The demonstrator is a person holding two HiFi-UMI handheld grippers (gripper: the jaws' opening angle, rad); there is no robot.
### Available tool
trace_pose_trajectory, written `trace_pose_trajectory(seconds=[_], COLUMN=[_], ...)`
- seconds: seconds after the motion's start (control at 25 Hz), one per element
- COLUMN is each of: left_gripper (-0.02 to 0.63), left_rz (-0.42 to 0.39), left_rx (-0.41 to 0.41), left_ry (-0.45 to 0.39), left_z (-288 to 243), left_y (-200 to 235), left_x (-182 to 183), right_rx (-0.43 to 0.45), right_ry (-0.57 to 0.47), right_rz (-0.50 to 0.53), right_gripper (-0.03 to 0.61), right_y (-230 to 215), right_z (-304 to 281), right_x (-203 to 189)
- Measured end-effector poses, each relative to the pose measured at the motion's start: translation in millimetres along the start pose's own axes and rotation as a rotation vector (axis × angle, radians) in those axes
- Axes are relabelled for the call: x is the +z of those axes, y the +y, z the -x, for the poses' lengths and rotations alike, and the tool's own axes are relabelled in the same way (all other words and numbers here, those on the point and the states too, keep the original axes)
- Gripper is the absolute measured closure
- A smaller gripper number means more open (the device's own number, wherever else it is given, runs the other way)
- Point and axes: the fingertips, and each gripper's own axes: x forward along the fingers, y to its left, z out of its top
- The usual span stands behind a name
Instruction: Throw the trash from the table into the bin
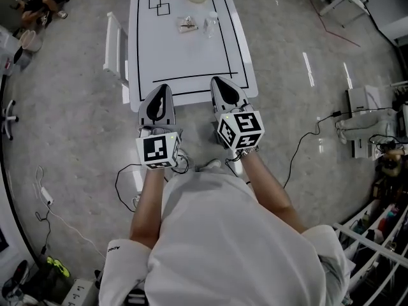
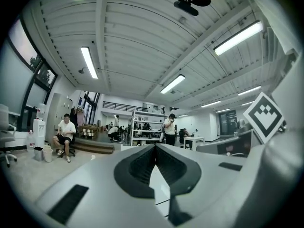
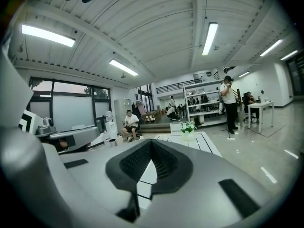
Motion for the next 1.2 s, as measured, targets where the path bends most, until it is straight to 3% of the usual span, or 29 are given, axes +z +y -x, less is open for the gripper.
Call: trace_pose_trajectory(seconds=[0.4,0.68,0.88,1.2], left_gripper=[0.609,0.609,0.609,0.609], left_rz=[-0.001,0.007,0.018,0.010], left_rx=[-0.062,-0.005,0.036,0.036], left_ry=[-0.026,-0.019,0.002,0.051], left_z=[-12,-26,-54,-127], left_y=[34,70,96,120], left_x=[13,11,-1,-14], right_rx=[-0.072,-0.069,-0.068,-0.067], right_ry=[0.028,0.029,0.024,0.179], right_rz=[0.010,-0.022,0.020,-0.007], right_gripper=[0.569,0.569,0.569,0.559], right_y=[10,2,-12,-52], right_z=[-36,-86,-137,-240], right_x=[3,15,31,1])
